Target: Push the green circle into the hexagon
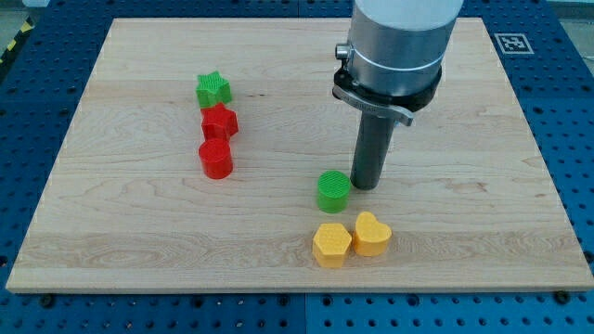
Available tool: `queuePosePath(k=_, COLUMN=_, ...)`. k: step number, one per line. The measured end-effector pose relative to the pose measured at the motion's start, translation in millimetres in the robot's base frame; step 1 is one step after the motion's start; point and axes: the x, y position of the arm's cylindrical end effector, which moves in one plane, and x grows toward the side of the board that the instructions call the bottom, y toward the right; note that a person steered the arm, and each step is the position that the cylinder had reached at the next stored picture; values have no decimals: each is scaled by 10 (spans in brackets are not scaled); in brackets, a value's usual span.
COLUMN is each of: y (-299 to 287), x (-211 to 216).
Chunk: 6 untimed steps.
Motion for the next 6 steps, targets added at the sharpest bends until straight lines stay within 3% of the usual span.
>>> queuePosePath(k=1, y=-222, x=-225)
queuePosePath(k=4, y=-265, x=387)
queuePosePath(k=6, y=-489, x=-816)
